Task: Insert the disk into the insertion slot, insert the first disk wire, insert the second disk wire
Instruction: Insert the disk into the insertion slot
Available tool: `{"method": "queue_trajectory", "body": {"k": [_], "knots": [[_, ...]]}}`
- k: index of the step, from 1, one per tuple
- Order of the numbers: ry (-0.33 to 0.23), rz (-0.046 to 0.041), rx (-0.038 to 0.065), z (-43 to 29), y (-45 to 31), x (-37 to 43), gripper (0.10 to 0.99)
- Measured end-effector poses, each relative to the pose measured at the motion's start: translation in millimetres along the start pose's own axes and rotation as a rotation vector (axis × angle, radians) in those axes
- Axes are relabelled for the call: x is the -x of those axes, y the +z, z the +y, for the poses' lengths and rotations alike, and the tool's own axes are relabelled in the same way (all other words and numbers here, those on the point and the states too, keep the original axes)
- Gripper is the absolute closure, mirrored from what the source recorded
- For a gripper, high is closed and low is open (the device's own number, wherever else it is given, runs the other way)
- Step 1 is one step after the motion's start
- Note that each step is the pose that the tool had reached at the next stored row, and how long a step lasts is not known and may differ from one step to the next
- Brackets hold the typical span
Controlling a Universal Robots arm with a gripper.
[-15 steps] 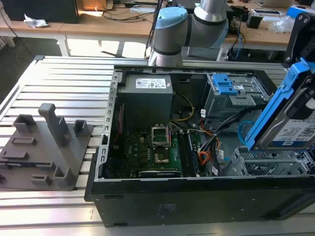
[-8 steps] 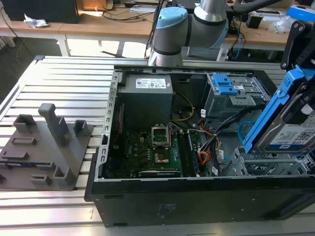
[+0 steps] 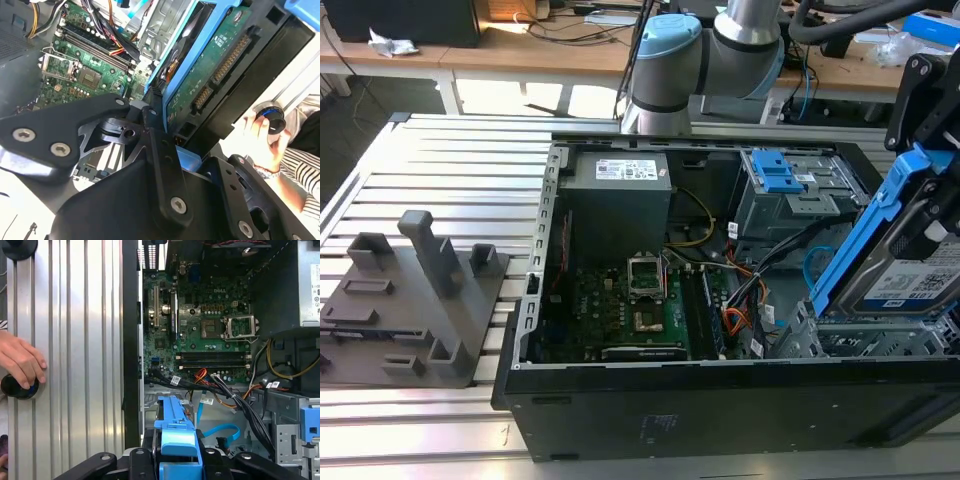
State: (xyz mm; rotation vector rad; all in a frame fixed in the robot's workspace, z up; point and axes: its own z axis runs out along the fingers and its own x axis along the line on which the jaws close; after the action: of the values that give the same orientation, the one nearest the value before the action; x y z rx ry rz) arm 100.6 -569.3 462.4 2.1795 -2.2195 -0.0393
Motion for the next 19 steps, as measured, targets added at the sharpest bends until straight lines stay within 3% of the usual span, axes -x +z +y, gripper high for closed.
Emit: {"method": "queue_trajectory", "body": {"k": [16, 19], "knots": [[0.0, -0.0001, 0.0, -0.9, 15.1, 0.1, 0.718], [0.0, 0.0001, 0.0, -3.0, 23.0, 0.4, 0.718]]}}
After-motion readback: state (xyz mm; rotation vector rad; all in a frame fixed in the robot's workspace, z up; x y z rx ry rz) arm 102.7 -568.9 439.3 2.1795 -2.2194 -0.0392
